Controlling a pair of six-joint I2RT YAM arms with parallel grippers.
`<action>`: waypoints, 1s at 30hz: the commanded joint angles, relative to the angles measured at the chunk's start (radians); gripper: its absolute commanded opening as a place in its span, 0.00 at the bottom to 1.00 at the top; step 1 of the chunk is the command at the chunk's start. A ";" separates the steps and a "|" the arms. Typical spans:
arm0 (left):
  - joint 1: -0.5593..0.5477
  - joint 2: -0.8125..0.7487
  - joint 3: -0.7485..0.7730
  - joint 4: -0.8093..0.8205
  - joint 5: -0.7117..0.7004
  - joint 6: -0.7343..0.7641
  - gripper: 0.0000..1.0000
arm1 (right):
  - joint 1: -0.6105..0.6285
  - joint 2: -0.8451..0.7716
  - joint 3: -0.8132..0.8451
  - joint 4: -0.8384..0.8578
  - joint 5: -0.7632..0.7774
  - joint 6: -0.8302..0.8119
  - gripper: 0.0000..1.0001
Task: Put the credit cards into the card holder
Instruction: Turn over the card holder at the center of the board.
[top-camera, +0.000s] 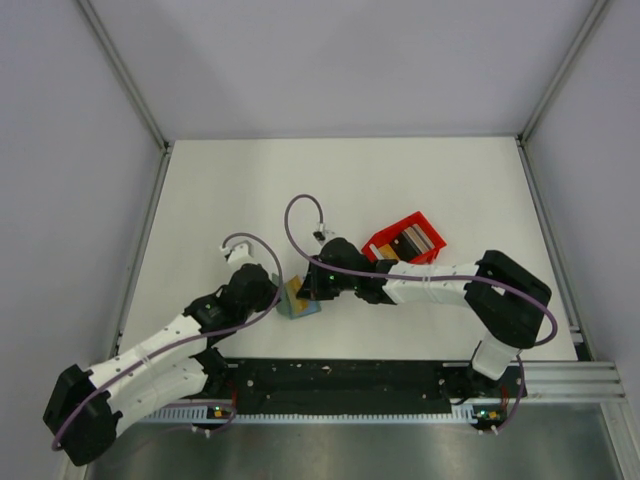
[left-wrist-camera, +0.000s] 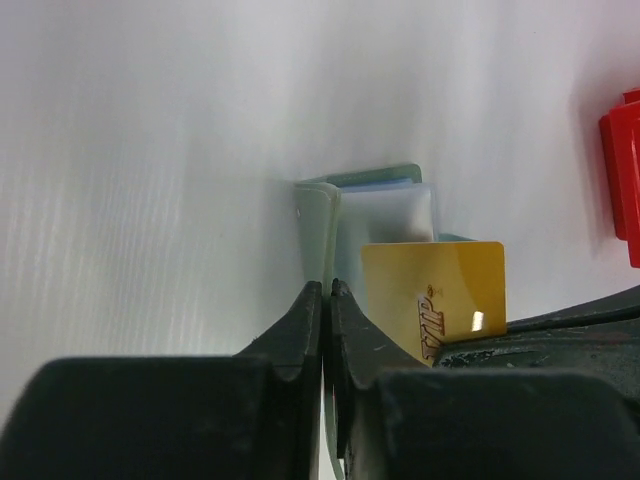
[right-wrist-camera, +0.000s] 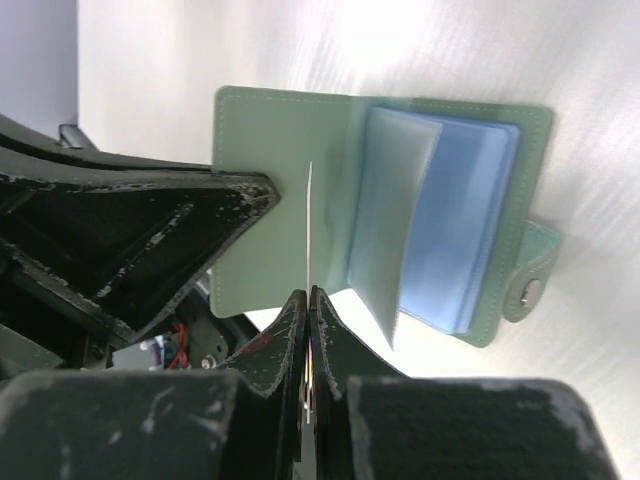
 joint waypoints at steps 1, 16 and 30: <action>0.004 0.008 -0.021 0.004 -0.004 0.042 0.03 | 0.005 -0.070 0.029 -0.023 0.074 -0.036 0.00; 0.003 0.104 -0.047 0.203 0.232 0.084 0.00 | -0.091 -0.231 -0.200 -0.051 0.166 -0.033 0.00; -0.008 0.175 -0.027 0.390 0.387 -0.020 0.00 | -0.114 -0.361 -0.316 -0.155 0.256 -0.039 0.00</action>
